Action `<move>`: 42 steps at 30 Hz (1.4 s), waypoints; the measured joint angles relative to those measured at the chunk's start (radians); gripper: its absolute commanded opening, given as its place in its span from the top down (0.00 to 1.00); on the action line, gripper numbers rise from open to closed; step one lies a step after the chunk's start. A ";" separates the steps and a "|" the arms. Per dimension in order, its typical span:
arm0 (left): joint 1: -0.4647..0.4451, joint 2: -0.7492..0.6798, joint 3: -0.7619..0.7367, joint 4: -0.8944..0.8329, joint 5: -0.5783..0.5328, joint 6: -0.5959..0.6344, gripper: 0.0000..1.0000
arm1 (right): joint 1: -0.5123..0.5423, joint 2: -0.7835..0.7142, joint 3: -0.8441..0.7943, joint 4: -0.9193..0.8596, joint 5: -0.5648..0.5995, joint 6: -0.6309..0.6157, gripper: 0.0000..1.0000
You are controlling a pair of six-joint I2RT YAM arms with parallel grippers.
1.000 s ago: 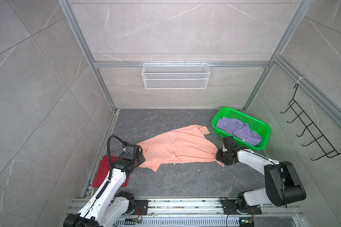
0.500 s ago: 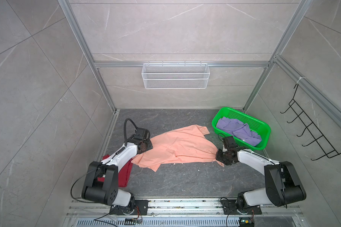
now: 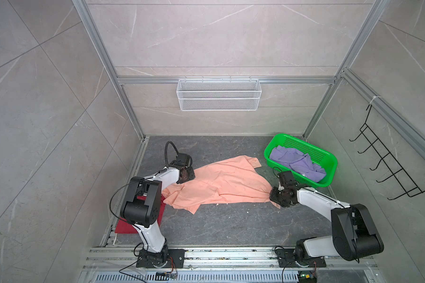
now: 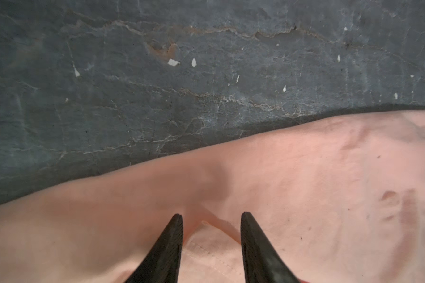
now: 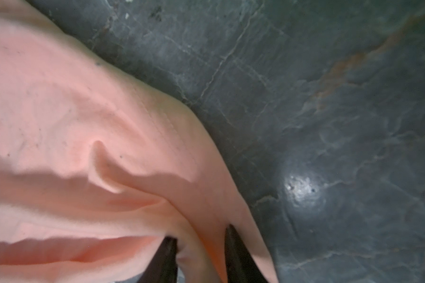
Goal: Fold and stack the t-shirts
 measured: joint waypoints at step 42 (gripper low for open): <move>0.005 0.005 -0.064 0.092 0.175 -0.011 0.72 | 0.000 -0.022 -0.013 -0.023 0.022 0.007 0.65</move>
